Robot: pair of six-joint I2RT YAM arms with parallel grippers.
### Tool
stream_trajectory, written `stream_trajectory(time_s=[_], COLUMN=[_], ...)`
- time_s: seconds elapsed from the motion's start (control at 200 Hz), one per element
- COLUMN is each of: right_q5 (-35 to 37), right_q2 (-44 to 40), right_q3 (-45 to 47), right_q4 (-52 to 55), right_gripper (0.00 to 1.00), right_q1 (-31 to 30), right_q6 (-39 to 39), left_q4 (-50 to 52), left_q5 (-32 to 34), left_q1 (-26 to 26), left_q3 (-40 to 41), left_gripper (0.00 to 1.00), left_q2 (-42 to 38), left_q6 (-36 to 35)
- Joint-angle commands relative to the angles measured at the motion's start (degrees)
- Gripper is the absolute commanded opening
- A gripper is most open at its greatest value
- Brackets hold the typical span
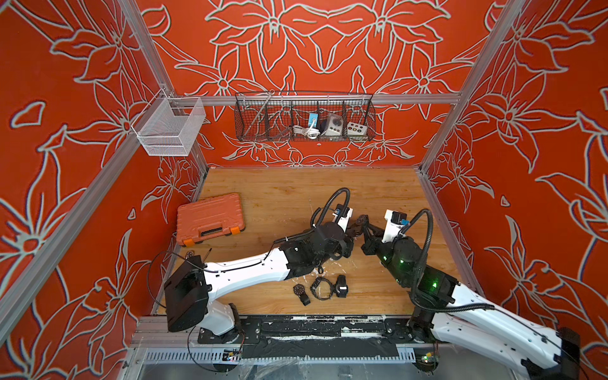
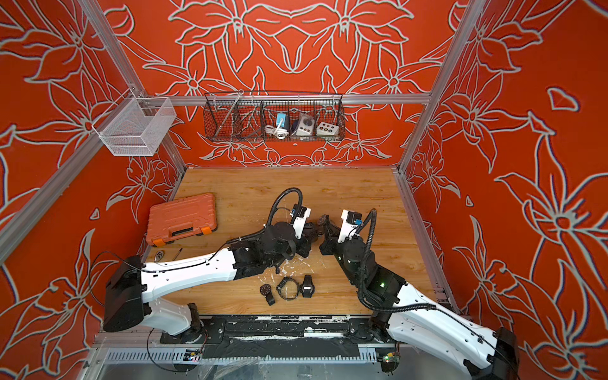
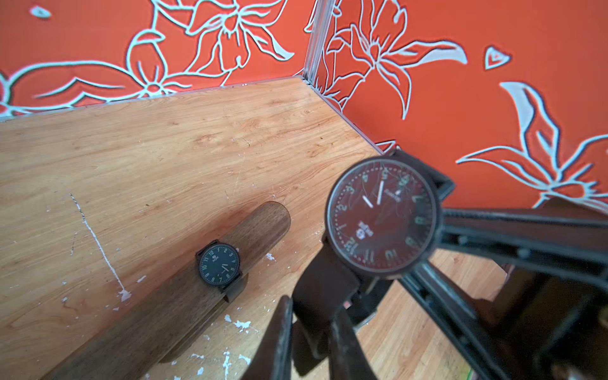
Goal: Place watch on stand
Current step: Pick up the watch at the center of the board.
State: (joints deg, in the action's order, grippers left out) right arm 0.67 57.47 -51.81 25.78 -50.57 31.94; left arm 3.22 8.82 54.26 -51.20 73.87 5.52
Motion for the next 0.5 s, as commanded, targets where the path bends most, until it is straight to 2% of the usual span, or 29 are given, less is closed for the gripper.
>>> stream_trajectory(time_s=[0.0, 0.495], right_q5=[1.6, 3.3], right_q2=[0.8, 3.2], right_q3=[-2.2, -4.2], right_q4=[1.5, 4.3], right_gripper=[0.37, 0.47], right_q1=[-0.6, -1.7], right_q6=[1.0, 2.1], left_q4=[1.0, 3.6], left_q5=[1.5, 4.4], left_q1=[0.8, 1.7], left_q3=[-1.8, -3.3], left_gripper=[0.0, 0.0], left_q2=[0.7, 2.0], left_q6=[-1.5, -1.6])
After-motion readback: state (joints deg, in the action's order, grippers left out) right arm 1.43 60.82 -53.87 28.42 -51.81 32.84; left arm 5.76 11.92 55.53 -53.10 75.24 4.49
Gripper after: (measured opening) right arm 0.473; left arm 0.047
